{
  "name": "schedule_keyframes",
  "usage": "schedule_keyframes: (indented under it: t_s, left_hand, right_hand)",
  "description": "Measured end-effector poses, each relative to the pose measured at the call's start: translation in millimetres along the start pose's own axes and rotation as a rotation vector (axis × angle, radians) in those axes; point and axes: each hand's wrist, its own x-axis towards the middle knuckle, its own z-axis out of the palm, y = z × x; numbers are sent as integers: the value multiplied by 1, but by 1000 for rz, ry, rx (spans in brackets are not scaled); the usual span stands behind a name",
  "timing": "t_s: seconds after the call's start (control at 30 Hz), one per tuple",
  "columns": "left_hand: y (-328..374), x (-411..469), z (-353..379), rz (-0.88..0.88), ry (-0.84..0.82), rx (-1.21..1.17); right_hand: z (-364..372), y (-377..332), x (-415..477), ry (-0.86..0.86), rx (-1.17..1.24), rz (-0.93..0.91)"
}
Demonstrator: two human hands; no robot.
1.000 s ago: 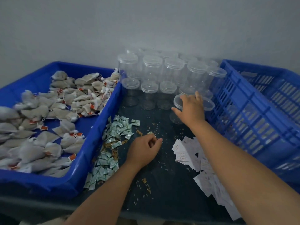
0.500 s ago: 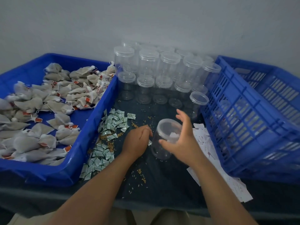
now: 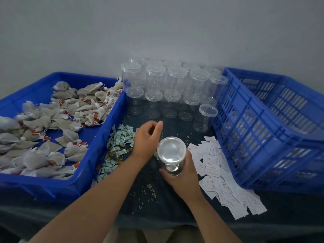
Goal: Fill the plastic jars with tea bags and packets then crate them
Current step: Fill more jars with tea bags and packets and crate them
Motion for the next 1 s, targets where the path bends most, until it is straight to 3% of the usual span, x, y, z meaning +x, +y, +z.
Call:
schedule_keyframes:
  t_s: [0.07,0.13,0.2,0.23,0.33,0.5,0.57,0.67,0.77,0.93,1.0]
  left_hand:
    - [27,4,-8,80,-143,-51]
    - [46,1,-12,173,-401,-43]
    - [56,-8,-10,294,-635,104]
    - [57,-15,-7,371,-656,177]
    - [54,-32,6,459,-436,215]
    - [55,-49,27,113,-63,182]
    - [54,-53,33,87,-10,246]
    - [61,-60,35,261,-58,406]
    - [74,-69,32,308,-187,785]
    - [97,-78,29,253,-528,1315]
    - [109,-70,30,53,-608,1413]
  right_hand:
    - [-1,-4,0,1,23,-14]
    - [-1,-1,-2,-3,39,-22]
    - [-2,-5,-5,-8,6,-2]
    - [-3,-8,-6,-2,-15,4]
    - [-6,-8,-8,16,-32,-12]
    - [-7,-4,-4,57,-110,50]
    - [-7,-2,-3,65,-147,58]
    - [-6,-3,1,86,-216,16]
    - [-3,-6,3,87,-427,-82]
    - [-5,-6,-8,89,-121,36]
    - [-6,-6,-13,68,-18,10]
